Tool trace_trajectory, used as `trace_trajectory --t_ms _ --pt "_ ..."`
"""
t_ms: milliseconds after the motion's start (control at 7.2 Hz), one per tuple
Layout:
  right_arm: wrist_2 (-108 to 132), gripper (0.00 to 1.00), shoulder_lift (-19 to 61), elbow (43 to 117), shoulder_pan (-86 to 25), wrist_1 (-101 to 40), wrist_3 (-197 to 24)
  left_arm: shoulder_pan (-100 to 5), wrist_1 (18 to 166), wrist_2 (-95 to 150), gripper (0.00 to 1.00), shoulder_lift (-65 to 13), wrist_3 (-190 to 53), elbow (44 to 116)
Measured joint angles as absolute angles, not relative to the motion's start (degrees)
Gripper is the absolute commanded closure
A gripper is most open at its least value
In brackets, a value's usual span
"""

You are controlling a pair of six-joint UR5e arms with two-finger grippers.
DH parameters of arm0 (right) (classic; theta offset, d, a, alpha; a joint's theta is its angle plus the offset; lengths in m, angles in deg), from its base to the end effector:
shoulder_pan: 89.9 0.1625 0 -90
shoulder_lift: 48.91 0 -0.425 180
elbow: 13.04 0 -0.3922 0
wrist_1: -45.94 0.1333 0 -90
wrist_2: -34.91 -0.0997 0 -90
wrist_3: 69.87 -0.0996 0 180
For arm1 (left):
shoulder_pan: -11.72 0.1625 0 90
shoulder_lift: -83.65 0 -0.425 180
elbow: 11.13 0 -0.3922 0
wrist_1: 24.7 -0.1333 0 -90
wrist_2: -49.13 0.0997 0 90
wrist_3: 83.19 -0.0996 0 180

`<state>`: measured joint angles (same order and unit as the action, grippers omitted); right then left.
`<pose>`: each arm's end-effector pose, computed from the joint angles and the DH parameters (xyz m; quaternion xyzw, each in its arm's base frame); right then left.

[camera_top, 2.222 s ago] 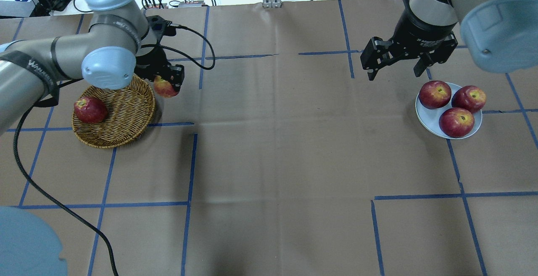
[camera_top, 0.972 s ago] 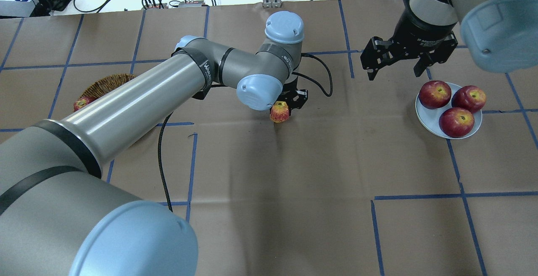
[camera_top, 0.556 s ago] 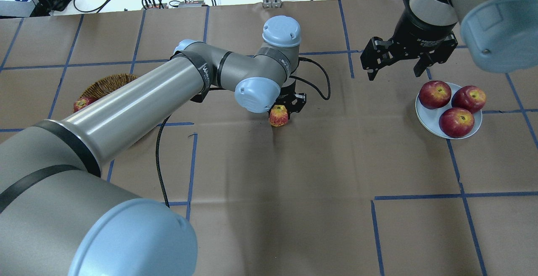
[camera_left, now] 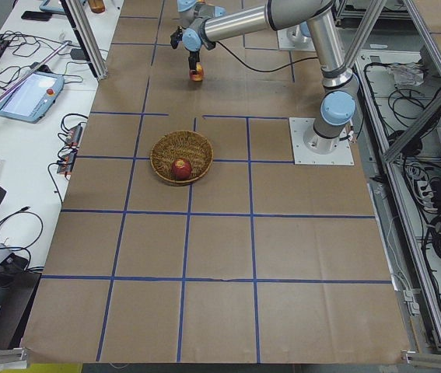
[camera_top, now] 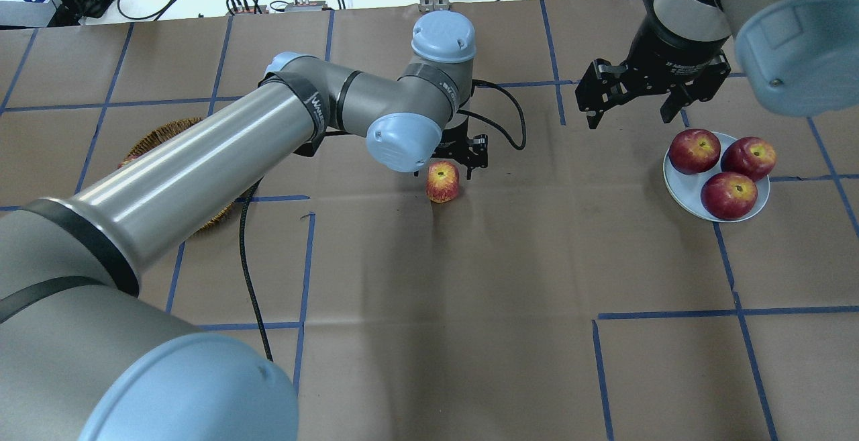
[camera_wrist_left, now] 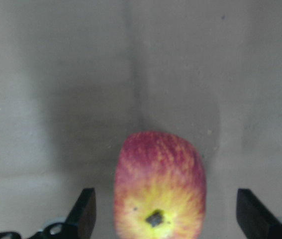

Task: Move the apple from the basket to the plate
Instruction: 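Lower the apple onto the table and open the left gripper, then raise the left gripper back toward the basket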

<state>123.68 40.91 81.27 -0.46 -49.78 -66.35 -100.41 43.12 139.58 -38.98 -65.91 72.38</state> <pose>0.1306 -0.4954 0.4594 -0.0259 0.9995 -0.0111 0.0103 -0.3766 -0.5743 0.2414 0.0424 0.9985 0.0312 0.0153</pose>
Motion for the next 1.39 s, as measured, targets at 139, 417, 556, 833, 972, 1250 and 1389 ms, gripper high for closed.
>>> trace_trajectory --t_ms 139,417,556,833,972,1250,1389 --pt "123.68 0.0 40.91 81.27 -0.44 -49.78 -66.35 -98.54 46.29 139.57 0.01 -35.65 -66.76 71.68" --pt "123.66 0.0 40.91 81.29 -0.43 -49.78 -66.39 -94.18 54.17 139.5 0.01 -27.15 -70.58 71.21" --pt "123.6 0.0 40.91 81.31 -0.35 -49.78 -66.51 -91.53 58.44 139.5 0.01 -22.96 -73.37 71.19" --pt "123.79 0.0 40.97 80.83 0.25 -49.88 -67.17 -85.55 66.34 139.69 0.01 -15.62 -79.68 71.32" --pt "123.83 0.0 40.4 80.36 1.25 -50.57 -69.39 -82.58 69.73 139.79 0.01 -12.68 -82.98 71.47" --pt "124.21 0.0 34.72 77.56 8.48 -55.13 -78.22 -79.41 72.87 140.13 0.01 -9.14 -88.45 72.13" --pt "125.0 0.0 29.66 74.87 12.89 -57.63 -83.31 -78.97 73.06 140.18 0.01 -8.59 -90.52 72.44"
